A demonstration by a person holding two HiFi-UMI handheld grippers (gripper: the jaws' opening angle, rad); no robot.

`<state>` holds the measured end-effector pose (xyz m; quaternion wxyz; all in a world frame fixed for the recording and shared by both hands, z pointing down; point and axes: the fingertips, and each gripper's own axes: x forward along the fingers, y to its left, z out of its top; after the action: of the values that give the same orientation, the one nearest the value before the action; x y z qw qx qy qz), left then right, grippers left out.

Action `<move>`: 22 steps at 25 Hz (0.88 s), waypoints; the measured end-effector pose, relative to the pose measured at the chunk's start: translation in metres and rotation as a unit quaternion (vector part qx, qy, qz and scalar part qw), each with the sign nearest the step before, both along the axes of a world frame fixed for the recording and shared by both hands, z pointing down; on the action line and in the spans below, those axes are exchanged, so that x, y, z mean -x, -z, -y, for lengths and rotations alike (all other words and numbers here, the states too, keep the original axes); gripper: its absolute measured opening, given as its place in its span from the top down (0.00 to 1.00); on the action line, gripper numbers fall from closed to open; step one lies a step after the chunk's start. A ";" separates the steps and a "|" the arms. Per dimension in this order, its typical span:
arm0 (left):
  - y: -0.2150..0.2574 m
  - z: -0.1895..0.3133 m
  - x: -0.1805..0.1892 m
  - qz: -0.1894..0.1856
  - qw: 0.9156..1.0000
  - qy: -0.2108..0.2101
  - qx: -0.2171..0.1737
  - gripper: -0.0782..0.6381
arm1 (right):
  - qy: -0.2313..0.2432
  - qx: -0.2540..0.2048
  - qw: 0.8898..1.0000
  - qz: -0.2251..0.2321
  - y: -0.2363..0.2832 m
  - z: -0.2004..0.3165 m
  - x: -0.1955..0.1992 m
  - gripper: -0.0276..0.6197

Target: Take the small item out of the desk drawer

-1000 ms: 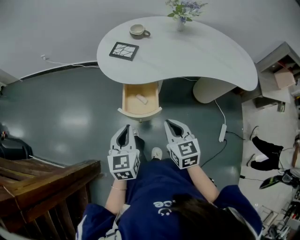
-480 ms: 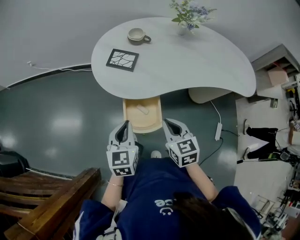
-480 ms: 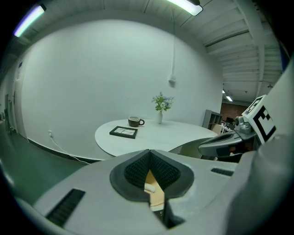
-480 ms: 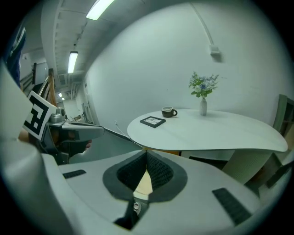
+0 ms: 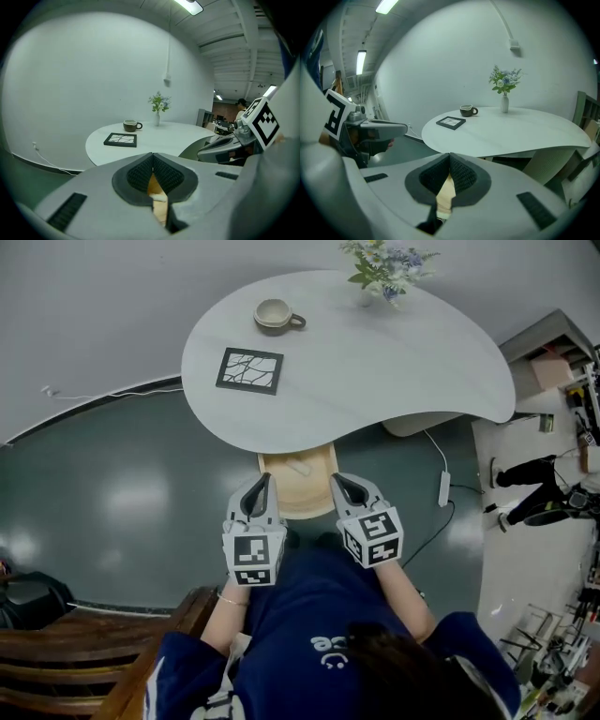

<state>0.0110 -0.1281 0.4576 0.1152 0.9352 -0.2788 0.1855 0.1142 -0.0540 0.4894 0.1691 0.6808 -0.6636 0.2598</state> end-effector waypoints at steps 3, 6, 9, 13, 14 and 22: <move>0.000 0.009 0.003 0.000 1.000 -0.005 0.002 0.89 | -0.005 0.007 1.000 -0.002 -0.002 0.006 0.000 0.95; -0.001 0.012 0.005 0.002 1.000 -0.009 0.004 0.89 | -0.009 0.018 1.000 -0.001 -0.008 0.007 -0.001 0.95; -0.005 0.014 0.007 0.004 1.000 -0.003 0.012 0.89 | -0.007 0.027 1.000 -0.001 -0.013 0.009 -0.002 0.95; -0.007 0.014 0.010 -0.001 1.000 0.007 0.019 0.89 | 0.014 0.040 0.999 -0.005 -0.019 0.011 0.002 0.95; -0.007 0.014 0.011 0.000 1.000 0.011 0.021 0.89 | 0.021 0.044 0.999 -0.006 -0.020 0.011 0.002 0.95; -0.004 0.020 0.012 0.012 0.999 0.050 0.018 0.89 | 0.067 0.077 0.995 -0.018 -0.035 0.017 -0.005 0.94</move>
<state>-0.0012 -0.1480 0.4614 0.1373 0.9155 -0.3236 0.1959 0.1194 -0.0712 0.5244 0.2494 0.6246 -0.6826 0.2860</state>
